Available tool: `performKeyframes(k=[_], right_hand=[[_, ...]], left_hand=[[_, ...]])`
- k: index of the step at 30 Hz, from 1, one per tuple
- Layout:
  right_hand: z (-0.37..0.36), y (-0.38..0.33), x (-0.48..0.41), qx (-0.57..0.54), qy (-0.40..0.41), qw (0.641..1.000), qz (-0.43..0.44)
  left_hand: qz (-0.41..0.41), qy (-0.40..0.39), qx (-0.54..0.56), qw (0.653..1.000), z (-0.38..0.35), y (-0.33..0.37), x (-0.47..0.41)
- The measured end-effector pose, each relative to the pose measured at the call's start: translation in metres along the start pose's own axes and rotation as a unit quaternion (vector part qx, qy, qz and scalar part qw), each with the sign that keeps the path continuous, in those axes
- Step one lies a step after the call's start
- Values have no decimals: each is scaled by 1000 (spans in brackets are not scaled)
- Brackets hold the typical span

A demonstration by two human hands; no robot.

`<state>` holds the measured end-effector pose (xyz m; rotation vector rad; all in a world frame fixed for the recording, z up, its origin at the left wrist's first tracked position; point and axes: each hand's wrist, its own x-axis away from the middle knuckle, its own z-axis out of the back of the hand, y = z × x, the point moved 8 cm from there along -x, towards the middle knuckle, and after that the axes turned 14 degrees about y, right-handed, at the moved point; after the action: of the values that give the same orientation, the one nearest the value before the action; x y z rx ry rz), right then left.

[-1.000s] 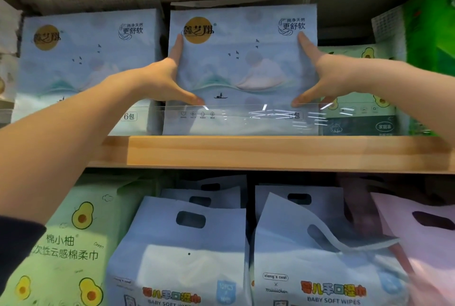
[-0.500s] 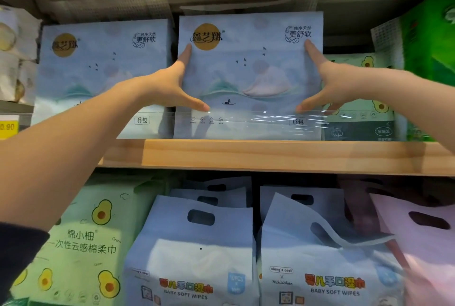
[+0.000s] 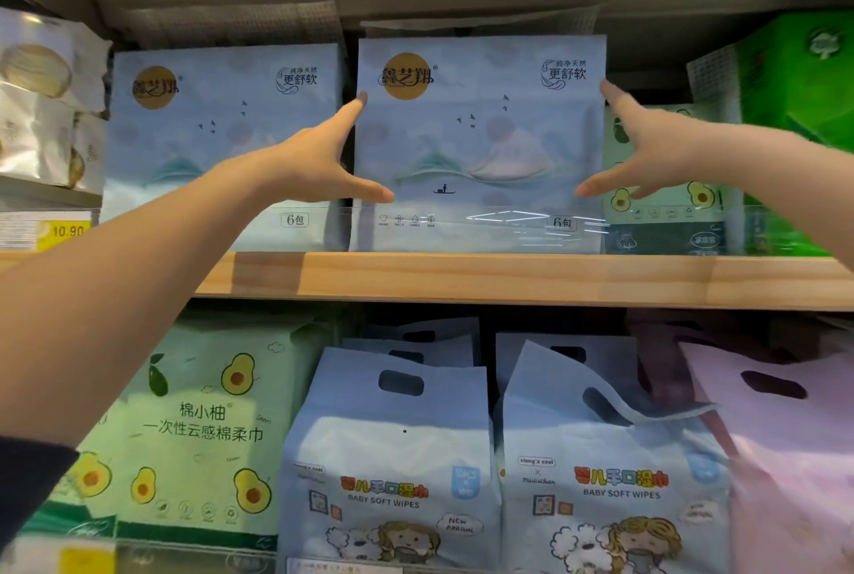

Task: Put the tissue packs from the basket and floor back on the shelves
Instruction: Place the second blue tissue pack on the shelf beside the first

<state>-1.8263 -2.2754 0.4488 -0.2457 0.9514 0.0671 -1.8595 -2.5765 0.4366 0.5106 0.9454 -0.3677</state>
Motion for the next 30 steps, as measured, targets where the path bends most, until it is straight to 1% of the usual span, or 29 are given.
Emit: performKeyframes(k=[3, 5, 8, 15, 20, 24, 27, 30], right_hand=[[15, 1, 7, 41, 39, 998, 15], [22, 0, 16, 33, 49, 998, 20], [30, -5, 37, 13, 42, 999, 22], [57, -18, 107, 18, 40, 998, 36], [71, -20, 161, -2, 36, 999, 34], [67, -16, 208, -42, 1, 999, 11], [66, -15, 250, -92, -18, 996, -4], [63, -11, 304, -100, -53, 993, -18]], left_hand=[[8, 5, -3, 1000, 12, 0, 8], [17, -3, -9, 1000, 17, -1, 15], [15, -4, -15, 1000, 25, 1, 28], [-18, -14, -3, 1000, 41, 25, 75], [-29, -11, 38, 999, 51, 42, 124], [-15, -36, 69, 997, 50, 47, 173], [5, -55, 60, 997, 49, 47, 216], [32, -84, 61, 994, 46, 50, 272]])
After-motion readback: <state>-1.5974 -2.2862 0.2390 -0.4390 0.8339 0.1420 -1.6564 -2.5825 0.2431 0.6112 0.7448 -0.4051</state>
